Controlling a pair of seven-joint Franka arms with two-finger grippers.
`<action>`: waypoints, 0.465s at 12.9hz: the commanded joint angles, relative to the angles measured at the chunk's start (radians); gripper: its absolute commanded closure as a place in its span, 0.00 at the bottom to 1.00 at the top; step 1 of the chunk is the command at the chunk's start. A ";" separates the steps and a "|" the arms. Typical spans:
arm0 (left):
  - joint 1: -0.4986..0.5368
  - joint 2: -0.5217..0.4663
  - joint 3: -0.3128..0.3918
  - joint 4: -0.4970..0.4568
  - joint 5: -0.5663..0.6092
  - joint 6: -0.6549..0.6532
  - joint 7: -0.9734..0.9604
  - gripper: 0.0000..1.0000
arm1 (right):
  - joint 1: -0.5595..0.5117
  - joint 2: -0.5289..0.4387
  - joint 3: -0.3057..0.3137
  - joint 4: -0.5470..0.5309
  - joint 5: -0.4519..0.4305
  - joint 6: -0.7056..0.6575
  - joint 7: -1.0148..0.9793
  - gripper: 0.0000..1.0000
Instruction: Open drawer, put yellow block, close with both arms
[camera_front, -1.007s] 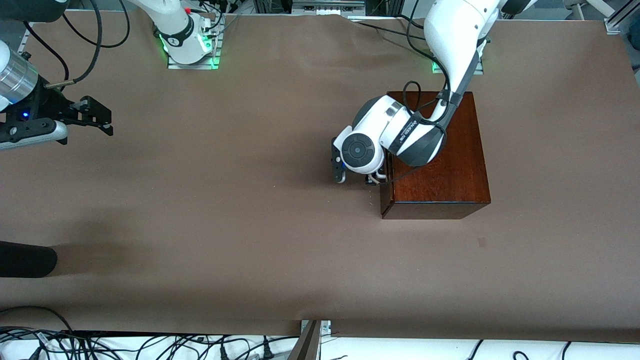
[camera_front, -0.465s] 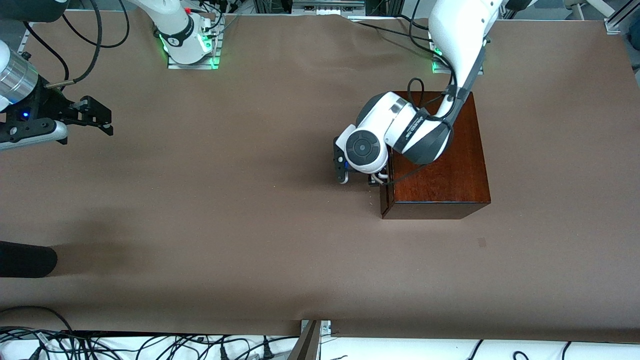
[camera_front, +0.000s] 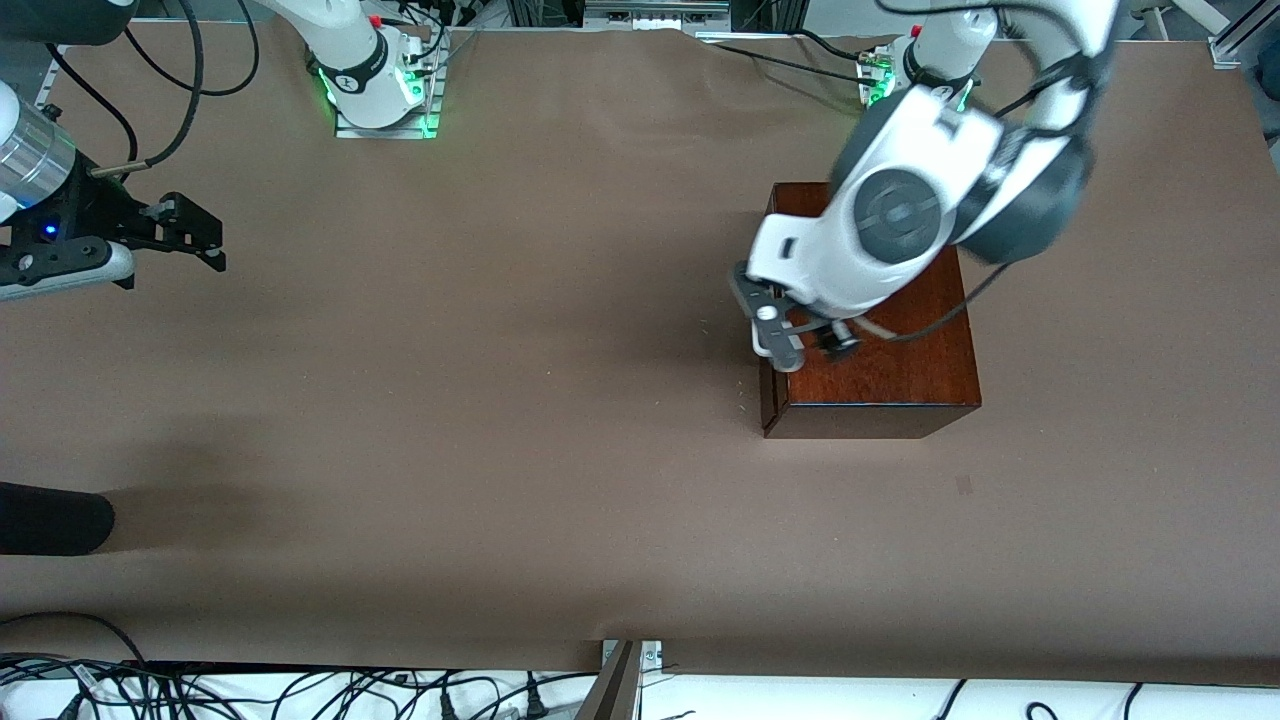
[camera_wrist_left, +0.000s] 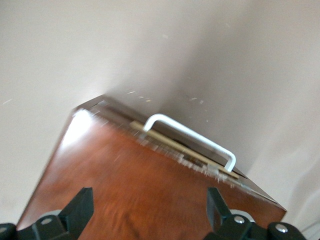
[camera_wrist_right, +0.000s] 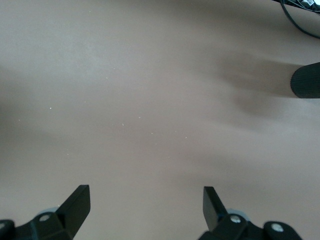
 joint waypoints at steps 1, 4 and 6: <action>0.084 -0.074 -0.009 -0.027 -0.010 -0.029 -0.065 0.00 | -0.002 0.001 0.002 0.014 -0.006 -0.019 0.017 0.00; 0.168 -0.096 -0.001 0.080 -0.010 -0.114 -0.065 0.00 | -0.004 0.001 0.002 0.014 -0.006 -0.017 0.017 0.00; 0.235 -0.109 0.000 0.091 -0.004 -0.176 -0.068 0.00 | -0.002 0.001 0.002 0.014 -0.006 -0.019 0.017 0.00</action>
